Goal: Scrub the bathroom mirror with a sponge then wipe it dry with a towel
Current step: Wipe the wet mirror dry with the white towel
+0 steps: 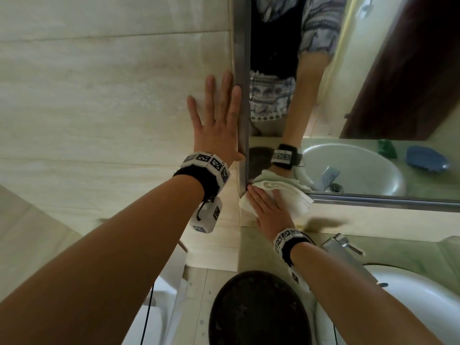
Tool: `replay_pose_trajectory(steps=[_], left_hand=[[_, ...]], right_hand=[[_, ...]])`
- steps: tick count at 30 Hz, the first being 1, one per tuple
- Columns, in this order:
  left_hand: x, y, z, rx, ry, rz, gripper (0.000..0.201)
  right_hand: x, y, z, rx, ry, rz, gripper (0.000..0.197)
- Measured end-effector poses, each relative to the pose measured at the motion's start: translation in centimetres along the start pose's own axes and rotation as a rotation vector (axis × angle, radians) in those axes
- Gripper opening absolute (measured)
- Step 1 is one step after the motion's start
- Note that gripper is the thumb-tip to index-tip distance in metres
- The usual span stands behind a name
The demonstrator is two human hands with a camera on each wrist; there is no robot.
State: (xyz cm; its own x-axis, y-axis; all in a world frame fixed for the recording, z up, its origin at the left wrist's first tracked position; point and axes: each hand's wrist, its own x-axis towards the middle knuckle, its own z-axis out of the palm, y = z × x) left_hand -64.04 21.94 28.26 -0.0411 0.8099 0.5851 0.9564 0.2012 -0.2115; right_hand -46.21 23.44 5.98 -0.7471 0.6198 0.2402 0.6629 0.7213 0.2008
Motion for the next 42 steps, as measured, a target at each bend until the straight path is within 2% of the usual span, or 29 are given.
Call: replay_pose_trajectory(steps=[4, 7, 13, 15, 17, 21, 23, 25, 28, 30, 33, 35, 37, 38, 40, 42], left_hand=[[-0.2, 0.0, -0.1, -0.02, -0.014, -0.004, 0.154], [-0.2, -0.1, 0.1, -0.022, -0.013, -0.006, 0.155], [-0.5, 0.0, 0.0, -0.013, -0.055, -0.006, 0.156], [-0.6, 0.0, 0.1, -0.027, -0.059, -0.002, 0.159], [-0.6, -0.1, 0.0, -0.043, -0.06, 0.002, 0.16], [-0.6, -0.3, -0.1, -0.075, -0.063, 0.031, 0.16], [-0.7, -0.2, -0.2, -0.065, -0.081, 0.025, 0.16], [-1.1, 0.2, -0.7, -0.082, -0.104, -0.004, 0.154], [-2.1, 0.9, -2.0, -0.192, -0.098, -0.018, 0.122], [-3.0, 1.3, -3.2, -0.23, -0.168, -0.024, 0.114], [-4.2, 2.2, -5.4, -0.237, -0.319, -0.057, 0.118], [-4.6, 3.4, -6.8, -0.256, -0.375, -0.046, 0.099], [-5.0, 5.0, -8.8, -0.339, -0.474, 0.011, 0.071], [-5.3, 6.3, -9.4, -0.393, -0.532, 0.036, 0.064], [-6.1, 9.4, -11.1, -0.55, -0.67, 0.047, 0.065], [-7.1, 13.0, -12.1, -0.778, -0.846, -0.018, 0.076]], right_hand=[[0.1, -0.3, -0.2, -0.048, 0.015, 0.006, 0.078], [-0.1, 0.1, -0.5, -0.056, -0.025, -0.041, 0.072], [0.0, 1.7, -4.2, 0.157, 0.017, -0.084, 0.057], [-0.2, 2.6, -5.7, 0.265, -0.066, -0.035, 0.056], [-0.1, 3.3, -6.9, 0.259, -0.163, 0.045, 0.05], [1.0, 4.0, -9.2, 0.263, -0.2, 0.197, 0.038], [1.3, 4.5, -10.5, 0.282, -0.329, 0.259, 0.035], [0.7, 5.4, -11.7, 0.28, -0.367, 0.303, 0.034], [-1.8, 6.9, -13.1, 0.321, -0.372, 0.332, 0.04], [-3.8, 7.8, -14.2, 0.318, -0.402, 0.359, 0.045], [-6.3, 8.8, -16.0, 0.323, -0.412, 0.385, 0.046], [-7.6, 9.2, -17.5, 0.326, -0.37, 0.389, 0.045], [-8.8, 9.7, -19.1, 0.319, -0.303, 0.382, 0.043], [-9.5, 9.9, -20.0, 0.319, -0.265, 0.383, 0.042], [-11.1, 10.7, -21.7, 0.362, -0.178, 0.401, 0.04], [-13.0, 11.7, -23.3, 0.451, -0.069, 0.427, 0.039]])
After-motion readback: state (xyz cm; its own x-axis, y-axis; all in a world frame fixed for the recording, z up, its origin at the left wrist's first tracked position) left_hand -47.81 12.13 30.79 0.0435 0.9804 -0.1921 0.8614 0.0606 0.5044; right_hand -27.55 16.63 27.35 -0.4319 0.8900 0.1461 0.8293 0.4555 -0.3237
